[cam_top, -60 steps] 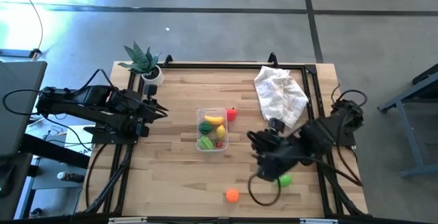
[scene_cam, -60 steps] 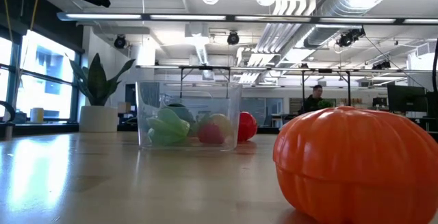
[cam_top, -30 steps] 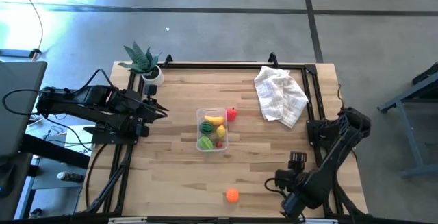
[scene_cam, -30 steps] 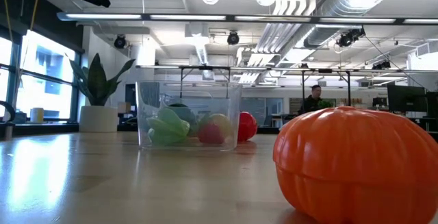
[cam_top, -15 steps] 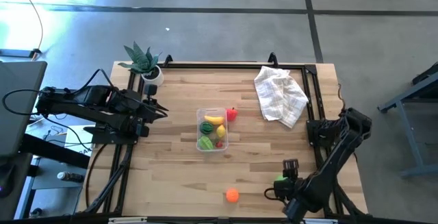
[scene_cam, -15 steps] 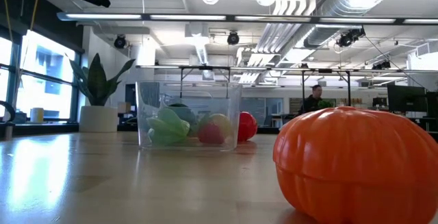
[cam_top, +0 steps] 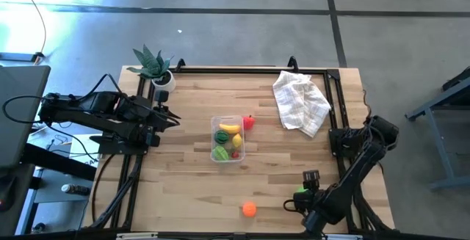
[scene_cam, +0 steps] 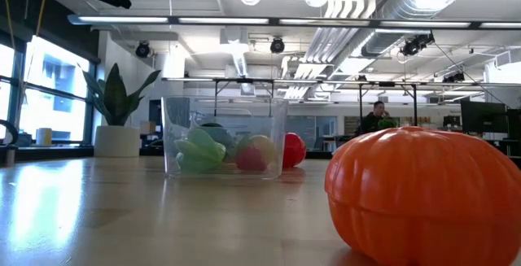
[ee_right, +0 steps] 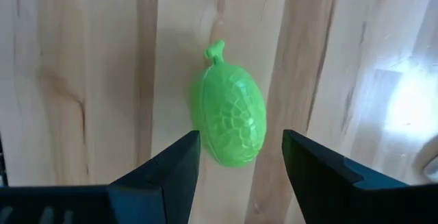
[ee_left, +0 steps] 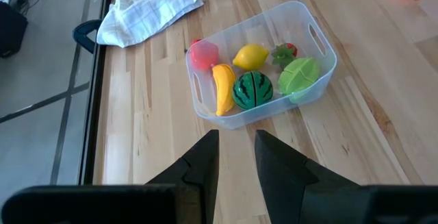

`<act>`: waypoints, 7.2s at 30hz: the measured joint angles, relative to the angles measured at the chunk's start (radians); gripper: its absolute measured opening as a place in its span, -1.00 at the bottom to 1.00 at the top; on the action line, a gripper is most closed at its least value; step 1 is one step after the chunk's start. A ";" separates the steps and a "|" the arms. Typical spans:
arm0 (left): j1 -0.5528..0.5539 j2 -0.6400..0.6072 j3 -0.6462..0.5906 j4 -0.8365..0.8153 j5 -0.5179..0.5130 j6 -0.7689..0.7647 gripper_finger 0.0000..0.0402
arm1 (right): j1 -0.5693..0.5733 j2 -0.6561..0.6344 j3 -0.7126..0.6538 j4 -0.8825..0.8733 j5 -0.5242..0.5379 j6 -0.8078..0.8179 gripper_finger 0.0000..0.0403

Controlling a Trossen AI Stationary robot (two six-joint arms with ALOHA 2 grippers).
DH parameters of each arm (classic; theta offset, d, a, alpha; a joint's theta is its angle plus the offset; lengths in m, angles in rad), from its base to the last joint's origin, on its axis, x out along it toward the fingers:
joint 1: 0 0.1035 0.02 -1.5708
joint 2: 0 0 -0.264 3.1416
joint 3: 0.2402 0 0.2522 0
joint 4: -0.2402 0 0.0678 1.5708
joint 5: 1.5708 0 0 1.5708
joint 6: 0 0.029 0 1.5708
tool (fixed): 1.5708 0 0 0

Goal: Pick and placing Produce into tupperware
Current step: Put the melon into the bin

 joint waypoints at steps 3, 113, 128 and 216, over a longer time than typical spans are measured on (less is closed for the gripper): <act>0.000 0.000 0.000 0.000 0.000 0.000 -0.57 | -0.002 0.000 -0.026 0.007 -0.023 0.002 -0.01; 0.000 0.000 0.000 0.000 0.000 0.000 -0.57 | -0.029 0.096 -0.042 0.108 -0.056 0.029 0.40; 0.000 0.000 0.000 0.000 0.000 0.000 -0.57 | -0.046 0.108 -0.042 0.119 -0.081 0.019 0.40; 0.000 0.000 0.000 0.001 0.000 0.000 -0.57 | -0.882 -0.134 0.001 1.007 -0.220 -0.376 0.00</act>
